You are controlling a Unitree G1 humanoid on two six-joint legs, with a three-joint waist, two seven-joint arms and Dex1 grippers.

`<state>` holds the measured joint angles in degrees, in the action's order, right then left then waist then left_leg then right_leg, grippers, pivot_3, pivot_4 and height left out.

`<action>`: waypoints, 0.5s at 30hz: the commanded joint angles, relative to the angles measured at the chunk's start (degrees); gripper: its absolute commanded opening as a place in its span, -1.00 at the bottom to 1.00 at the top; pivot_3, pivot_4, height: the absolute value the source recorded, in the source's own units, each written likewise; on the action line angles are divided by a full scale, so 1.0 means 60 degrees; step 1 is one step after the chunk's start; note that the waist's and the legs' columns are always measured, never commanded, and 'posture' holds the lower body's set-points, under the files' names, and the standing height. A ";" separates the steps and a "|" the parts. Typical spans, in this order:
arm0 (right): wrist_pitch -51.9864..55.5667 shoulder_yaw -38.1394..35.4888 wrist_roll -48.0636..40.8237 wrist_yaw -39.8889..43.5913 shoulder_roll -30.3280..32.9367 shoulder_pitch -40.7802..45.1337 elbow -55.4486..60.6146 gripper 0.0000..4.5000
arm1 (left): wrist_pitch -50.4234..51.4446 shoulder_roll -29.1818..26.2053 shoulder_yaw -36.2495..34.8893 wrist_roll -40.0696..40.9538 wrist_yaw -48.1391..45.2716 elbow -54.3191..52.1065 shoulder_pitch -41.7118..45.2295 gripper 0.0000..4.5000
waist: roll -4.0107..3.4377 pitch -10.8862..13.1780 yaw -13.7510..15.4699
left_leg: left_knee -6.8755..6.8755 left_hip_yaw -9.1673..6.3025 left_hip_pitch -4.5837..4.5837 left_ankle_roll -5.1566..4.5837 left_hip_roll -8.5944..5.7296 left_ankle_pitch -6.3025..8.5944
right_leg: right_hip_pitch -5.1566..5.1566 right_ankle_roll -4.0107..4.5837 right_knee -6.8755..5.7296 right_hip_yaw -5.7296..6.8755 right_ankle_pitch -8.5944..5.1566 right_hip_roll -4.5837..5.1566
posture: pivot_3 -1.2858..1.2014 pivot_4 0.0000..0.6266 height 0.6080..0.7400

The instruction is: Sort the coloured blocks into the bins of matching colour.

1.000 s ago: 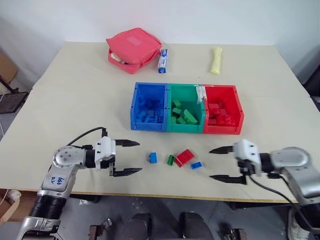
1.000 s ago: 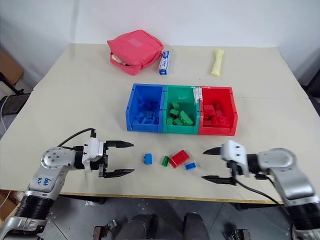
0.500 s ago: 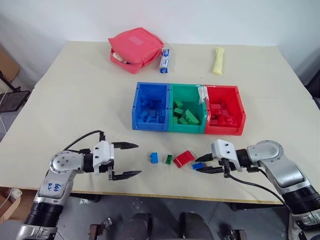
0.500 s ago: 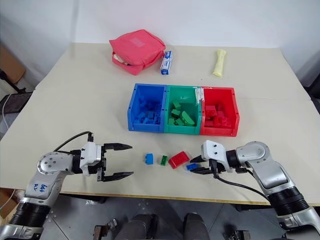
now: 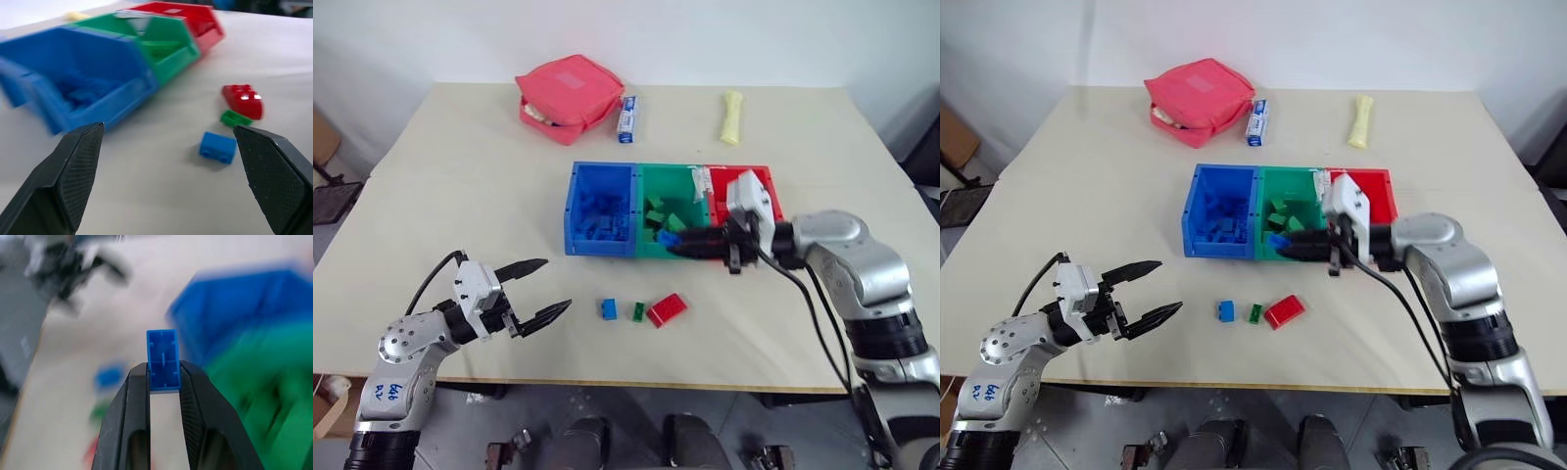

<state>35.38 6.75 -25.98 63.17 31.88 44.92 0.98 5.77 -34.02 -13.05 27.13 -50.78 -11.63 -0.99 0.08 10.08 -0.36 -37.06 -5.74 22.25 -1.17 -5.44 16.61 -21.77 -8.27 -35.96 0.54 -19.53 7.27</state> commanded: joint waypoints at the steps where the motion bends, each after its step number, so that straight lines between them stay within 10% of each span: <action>1: -0.0435 0.0479 0.0868 -0.1157 -0.1163 0.1274 -0.1426 -0.80 | -0.0061 -0.0002 -0.0424 0.0119 0.0265 -0.0385 -0.0258 1.00 | 0.0000 0.0000 0.0016 | 0.0001 0.0001 0.0007 0.0000 -0.0003 0.0000 | -0.0012 0.0000 -0.0004 -0.0001 0.0000 0.0001 | 0.03 -0.52 1.00; 7: -0.1575 0.1024 0.2069 -0.1770 -0.2456 0.2536 -0.3992 -0.80 | -0.0122 0.0125 -0.0282 -0.0027 0.0459 -0.0514 -0.0344 1.00 | 0.0000 0.0000 0.0053 | -0.0001 -0.0011 0.0029 -0.0001 -0.0016 -0.0001 | -0.0113 0.0034 -0.0106 0.0006 0.0020 0.0006 | 0.03 -0.52 1.00; 15: -0.2322 0.0496 0.2130 -0.1525 -0.2158 0.2038 -0.3479 0.54 | -0.0201 0.0084 0.0142 -0.0157 0.0321 -0.0595 -0.0197 1.00 | 0.0000 0.0000 -0.0099 | -0.0002 0.0003 0.0047 -0.0019 -0.0046 -0.0004 | -0.0121 0.0052 -0.0155 0.0034 0.0031 0.0019 | 0.03 -0.52 1.00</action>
<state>23.34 12.65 -11.55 52.12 16.65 59.02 -25.86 5.45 -33.32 -12.26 26.44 -48.35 -12.97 -2.56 0.08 10.08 -0.96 -37.07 -5.73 22.53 -1.28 -5.69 16.59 -22.50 -7.96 -36.89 0.76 -19.34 7.38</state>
